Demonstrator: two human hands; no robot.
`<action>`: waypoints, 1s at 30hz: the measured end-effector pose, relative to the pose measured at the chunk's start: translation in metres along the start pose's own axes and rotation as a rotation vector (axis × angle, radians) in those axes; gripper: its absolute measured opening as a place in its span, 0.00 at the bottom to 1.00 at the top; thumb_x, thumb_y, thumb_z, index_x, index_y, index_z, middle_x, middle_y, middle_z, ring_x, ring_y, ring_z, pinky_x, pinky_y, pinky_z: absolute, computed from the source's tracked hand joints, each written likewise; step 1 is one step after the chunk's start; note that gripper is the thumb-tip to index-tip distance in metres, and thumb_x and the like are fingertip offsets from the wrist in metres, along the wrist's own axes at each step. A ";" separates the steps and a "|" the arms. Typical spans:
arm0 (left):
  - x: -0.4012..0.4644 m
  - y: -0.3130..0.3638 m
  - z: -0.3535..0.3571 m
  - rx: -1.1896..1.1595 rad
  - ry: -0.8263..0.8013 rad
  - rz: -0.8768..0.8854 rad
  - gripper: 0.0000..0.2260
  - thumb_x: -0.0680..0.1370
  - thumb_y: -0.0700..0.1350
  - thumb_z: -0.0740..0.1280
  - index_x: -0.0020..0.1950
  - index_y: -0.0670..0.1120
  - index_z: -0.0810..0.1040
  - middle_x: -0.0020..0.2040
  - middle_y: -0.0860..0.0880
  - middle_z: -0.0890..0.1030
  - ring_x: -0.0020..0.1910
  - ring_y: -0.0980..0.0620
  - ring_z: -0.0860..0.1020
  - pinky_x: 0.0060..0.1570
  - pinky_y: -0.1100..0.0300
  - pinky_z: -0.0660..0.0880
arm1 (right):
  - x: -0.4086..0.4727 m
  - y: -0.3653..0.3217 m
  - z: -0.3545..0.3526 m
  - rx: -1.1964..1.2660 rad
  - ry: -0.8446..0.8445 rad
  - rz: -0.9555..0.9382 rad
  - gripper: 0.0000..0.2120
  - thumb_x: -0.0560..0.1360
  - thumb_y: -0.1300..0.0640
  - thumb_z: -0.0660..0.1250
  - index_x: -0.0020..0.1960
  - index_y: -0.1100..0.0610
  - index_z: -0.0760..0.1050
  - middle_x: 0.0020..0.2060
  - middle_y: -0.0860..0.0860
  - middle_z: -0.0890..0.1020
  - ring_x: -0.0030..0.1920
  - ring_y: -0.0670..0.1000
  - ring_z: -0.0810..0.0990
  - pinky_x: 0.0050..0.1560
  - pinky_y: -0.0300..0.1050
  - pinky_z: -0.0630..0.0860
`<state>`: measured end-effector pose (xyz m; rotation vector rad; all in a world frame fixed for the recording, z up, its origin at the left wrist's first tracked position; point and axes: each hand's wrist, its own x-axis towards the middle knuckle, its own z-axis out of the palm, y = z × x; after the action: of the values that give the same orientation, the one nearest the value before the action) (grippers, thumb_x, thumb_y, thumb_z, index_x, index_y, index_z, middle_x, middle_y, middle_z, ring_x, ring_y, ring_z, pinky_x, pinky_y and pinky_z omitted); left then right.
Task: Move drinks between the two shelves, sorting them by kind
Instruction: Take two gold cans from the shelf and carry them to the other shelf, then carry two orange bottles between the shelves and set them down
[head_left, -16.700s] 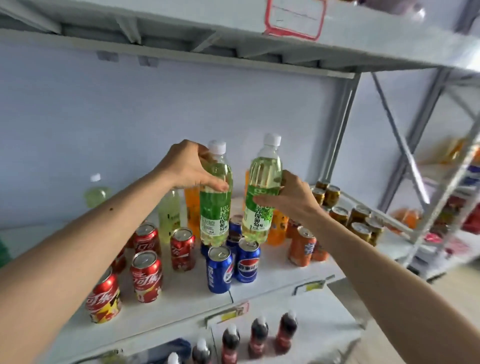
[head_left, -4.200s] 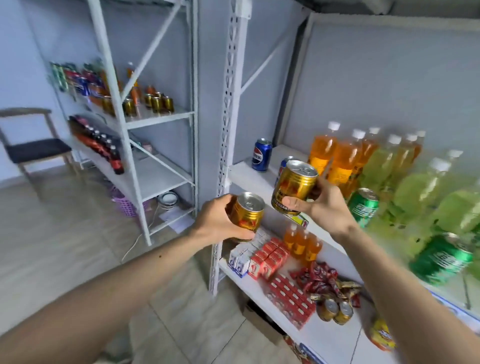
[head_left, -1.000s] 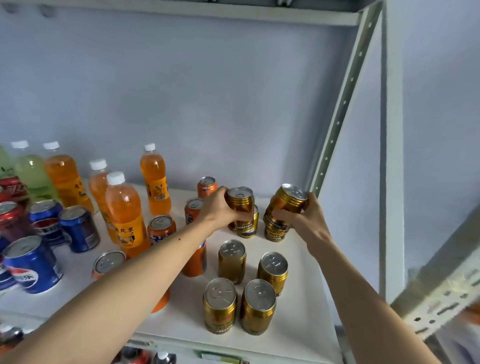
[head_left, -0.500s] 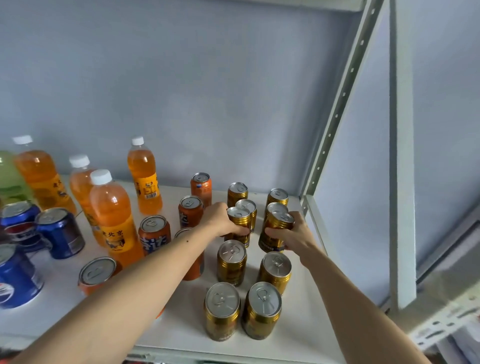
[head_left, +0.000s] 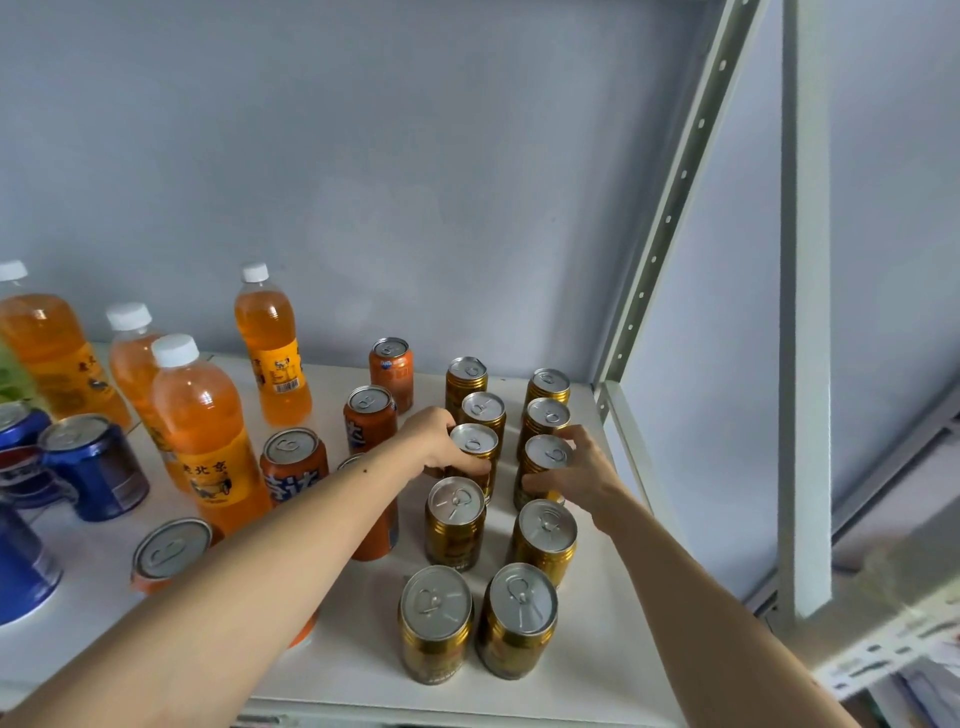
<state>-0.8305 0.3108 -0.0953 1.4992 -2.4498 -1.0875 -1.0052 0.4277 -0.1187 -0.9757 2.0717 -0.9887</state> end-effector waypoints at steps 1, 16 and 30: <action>-0.001 0.001 -0.002 0.002 -0.006 -0.006 0.26 0.63 0.56 0.79 0.53 0.44 0.78 0.48 0.46 0.83 0.47 0.48 0.82 0.49 0.51 0.81 | 0.000 -0.002 -0.001 0.002 -0.010 -0.008 0.38 0.63 0.61 0.79 0.67 0.50 0.65 0.55 0.50 0.74 0.54 0.54 0.75 0.44 0.45 0.77; -0.027 0.013 -0.014 -0.109 0.159 0.110 0.24 0.70 0.52 0.76 0.60 0.42 0.77 0.56 0.45 0.81 0.55 0.47 0.79 0.57 0.51 0.77 | -0.016 -0.031 -0.020 -0.042 0.071 -0.128 0.36 0.61 0.52 0.82 0.63 0.53 0.68 0.56 0.51 0.77 0.55 0.53 0.78 0.52 0.52 0.80; -0.094 -0.025 -0.058 -0.091 0.561 0.301 0.14 0.72 0.47 0.74 0.56 0.46 0.81 0.52 0.50 0.84 0.50 0.52 0.81 0.53 0.54 0.79 | -0.078 -0.111 0.019 -0.270 0.170 -0.462 0.24 0.67 0.49 0.77 0.61 0.54 0.79 0.55 0.48 0.83 0.51 0.49 0.81 0.46 0.40 0.76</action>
<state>-0.7395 0.3489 -0.0398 1.1550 -2.1027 -0.6073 -0.9111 0.4357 -0.0192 -1.6117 2.2078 -1.0603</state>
